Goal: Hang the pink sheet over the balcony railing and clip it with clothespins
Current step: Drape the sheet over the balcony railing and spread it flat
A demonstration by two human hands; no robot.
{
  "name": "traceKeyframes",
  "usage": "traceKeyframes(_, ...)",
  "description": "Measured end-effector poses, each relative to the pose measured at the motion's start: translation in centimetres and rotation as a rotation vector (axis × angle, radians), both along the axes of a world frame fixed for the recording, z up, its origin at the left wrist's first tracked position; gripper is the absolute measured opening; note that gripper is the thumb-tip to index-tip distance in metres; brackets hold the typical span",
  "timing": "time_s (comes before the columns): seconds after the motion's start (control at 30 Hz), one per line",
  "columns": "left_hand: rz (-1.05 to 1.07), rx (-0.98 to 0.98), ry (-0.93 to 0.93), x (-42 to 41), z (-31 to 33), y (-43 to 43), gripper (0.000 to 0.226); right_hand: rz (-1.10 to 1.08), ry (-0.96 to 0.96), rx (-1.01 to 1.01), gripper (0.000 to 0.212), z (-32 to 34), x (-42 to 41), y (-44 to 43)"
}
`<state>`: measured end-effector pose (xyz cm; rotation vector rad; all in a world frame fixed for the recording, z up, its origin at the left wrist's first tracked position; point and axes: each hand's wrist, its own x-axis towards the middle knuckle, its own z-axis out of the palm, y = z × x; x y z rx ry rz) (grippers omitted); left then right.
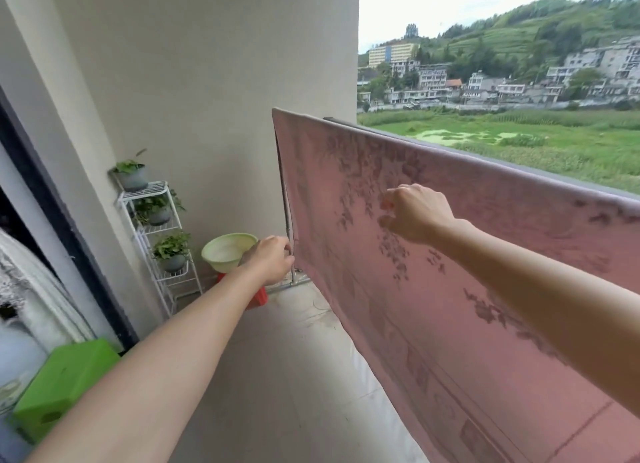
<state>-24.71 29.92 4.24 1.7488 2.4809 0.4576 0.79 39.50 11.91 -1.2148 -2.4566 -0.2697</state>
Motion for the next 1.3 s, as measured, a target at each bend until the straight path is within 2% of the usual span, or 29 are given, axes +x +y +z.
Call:
traceKeyframes(0.27, 0.045, -0.025, -0.016, -11.8, -0.6, 13.9, 0.035, 0.056, 0.053, -0.018, 0.033, 0.2, -14.2, 17.3)
traceKeyframes(0.53, 0.099, -0.016, -0.085, -26.6, -2.4, 24.3, 0.033, 0.142, 0.032, -0.009, 0.033, -0.2, -29.4, 29.6)
traceKeyframes(0.73, 0.064, -0.024, -0.127, -39.6, -4.0, 34.9, 0.033, 0.057, 0.080, 0.001, 0.033, -0.6, -40.5, 39.6)
traceKeyframes(0.93, 0.015, -0.017, -0.119, -50.4, -1.5, 45.6, 0.032, -0.021, 0.120, 0.010, 0.033, 1.4, -49.3, 47.7)
traceKeyframes(1.3, -0.117, 0.089, -0.255, -59.2, -0.2, 69.3, 0.026, -0.095, 0.220, 0.139, 0.034, 4.3, -59.1, 64.8)
